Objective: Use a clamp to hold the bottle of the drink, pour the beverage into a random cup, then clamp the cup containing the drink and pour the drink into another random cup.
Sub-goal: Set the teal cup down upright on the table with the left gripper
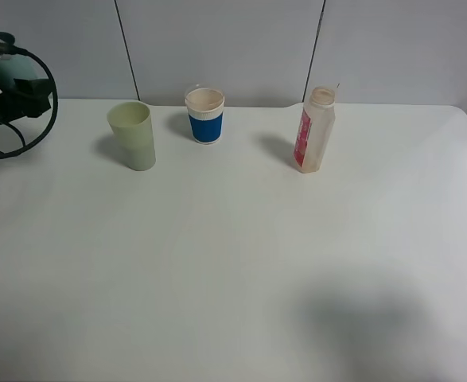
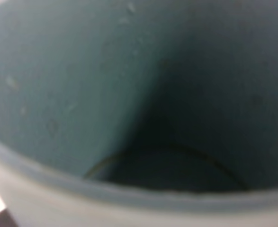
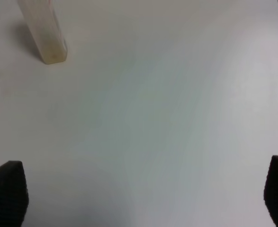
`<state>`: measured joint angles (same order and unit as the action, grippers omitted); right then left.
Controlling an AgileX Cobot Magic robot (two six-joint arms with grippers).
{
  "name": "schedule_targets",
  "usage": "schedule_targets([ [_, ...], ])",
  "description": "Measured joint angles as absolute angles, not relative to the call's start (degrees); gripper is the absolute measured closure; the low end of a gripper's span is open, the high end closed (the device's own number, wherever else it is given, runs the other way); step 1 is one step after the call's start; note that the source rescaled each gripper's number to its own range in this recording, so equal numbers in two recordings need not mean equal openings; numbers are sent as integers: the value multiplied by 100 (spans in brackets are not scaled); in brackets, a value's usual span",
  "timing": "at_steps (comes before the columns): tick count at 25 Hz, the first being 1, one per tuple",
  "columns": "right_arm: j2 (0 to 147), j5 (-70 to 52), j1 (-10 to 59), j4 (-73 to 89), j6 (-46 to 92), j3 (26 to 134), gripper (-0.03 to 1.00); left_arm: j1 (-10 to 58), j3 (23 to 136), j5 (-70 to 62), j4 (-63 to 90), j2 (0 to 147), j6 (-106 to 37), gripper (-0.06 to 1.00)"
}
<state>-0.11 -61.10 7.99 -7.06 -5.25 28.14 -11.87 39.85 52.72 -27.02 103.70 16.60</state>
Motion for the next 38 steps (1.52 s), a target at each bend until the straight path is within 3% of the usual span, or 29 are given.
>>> schedule_targets([
  [8, -11, -6110, 799, -706, -525, 2814, -3, -1187, 3367, 5710, -1609, 10379, 476, 94],
  [38, -11, -6110, 799, -706, -525, 2814, -3, -1187, 3293, 6874, -1150, 12052, -62, 94],
])
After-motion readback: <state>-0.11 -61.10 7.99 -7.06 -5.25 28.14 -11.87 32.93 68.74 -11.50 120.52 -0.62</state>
